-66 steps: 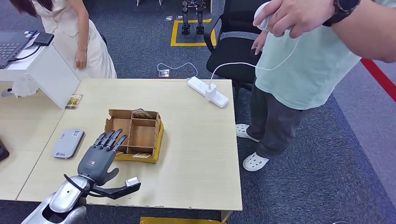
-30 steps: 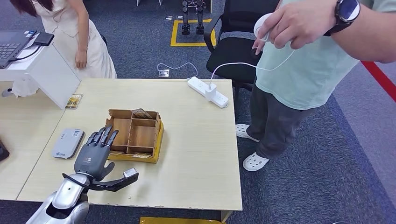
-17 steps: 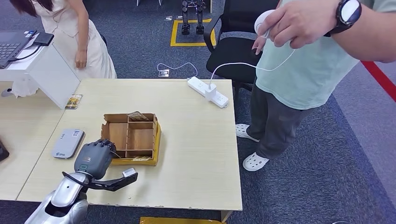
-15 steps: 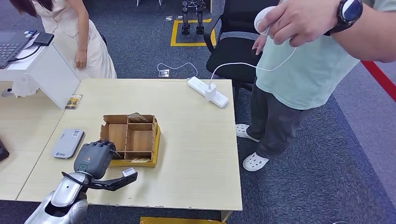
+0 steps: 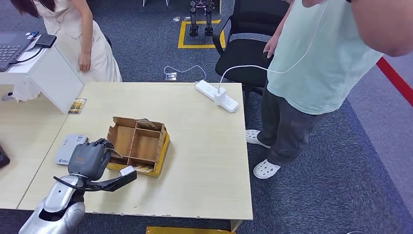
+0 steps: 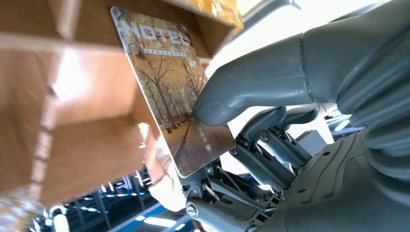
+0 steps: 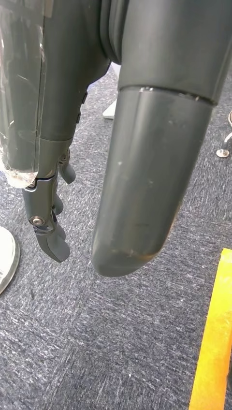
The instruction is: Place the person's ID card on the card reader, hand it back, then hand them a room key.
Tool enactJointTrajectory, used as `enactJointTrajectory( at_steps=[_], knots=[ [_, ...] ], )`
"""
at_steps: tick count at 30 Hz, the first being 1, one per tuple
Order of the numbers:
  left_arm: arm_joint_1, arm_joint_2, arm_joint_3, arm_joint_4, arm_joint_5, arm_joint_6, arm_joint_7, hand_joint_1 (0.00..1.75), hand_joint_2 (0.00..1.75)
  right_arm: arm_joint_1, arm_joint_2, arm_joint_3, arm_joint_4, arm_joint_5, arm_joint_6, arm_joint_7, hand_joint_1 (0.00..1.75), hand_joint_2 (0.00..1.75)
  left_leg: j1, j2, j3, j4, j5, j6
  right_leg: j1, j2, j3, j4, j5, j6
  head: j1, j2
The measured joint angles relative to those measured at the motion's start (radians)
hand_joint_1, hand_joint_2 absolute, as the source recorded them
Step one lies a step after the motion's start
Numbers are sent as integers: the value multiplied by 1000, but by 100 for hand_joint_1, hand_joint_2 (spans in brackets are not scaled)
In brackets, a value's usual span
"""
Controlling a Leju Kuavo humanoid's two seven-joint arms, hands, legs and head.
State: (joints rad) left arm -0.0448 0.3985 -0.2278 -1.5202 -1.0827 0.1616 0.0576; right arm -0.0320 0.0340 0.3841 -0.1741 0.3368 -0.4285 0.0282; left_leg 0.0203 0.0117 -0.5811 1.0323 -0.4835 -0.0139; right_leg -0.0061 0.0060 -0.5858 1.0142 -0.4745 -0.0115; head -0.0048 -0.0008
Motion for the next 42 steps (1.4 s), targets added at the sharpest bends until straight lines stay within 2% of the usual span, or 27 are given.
enactJointTrajectory(
  at_steps=[6,16,25,31,36,42],
  knots=[
    [-63,24,38,-12,25,8,-15,175,175,0,1,0,0,12,1,0,0,0,0,0,0,0,1,0,0,0,0,0,0,0,0,0],
    [-265,40,76,34,-12,83,18,175,175,-2,7,0,-2,33,5,1,0,0,0,-1,0,0,2,0,0,-1,0,0,1,0,0,0],
    [-473,31,76,253,-166,225,113,175,175,-15,14,0,-7,55,8,2,0,0,0,0,0,0,2,0,0,0,0,1,1,-1,0,0],
    [-577,26,76,393,-234,299,147,175,175,-19,17,0,-10,69,8,7,0,0,0,-1,0,0,2,0,0,0,0,1,1,-1,0,0],
    [-650,15,76,474,-263,316,155,175,175,-24,17,0,-13,77,8,12,0,0,0,0,0,1,2,0,0,0,0,1,1,-1,0,0],
    [-699,4,76,548,-262,343,142,175,175,-28,19,0,-18,79,8,12,0,0,0,0,0,1,2,0,0,0,0,1,2,-1,1,0]
  ],
)
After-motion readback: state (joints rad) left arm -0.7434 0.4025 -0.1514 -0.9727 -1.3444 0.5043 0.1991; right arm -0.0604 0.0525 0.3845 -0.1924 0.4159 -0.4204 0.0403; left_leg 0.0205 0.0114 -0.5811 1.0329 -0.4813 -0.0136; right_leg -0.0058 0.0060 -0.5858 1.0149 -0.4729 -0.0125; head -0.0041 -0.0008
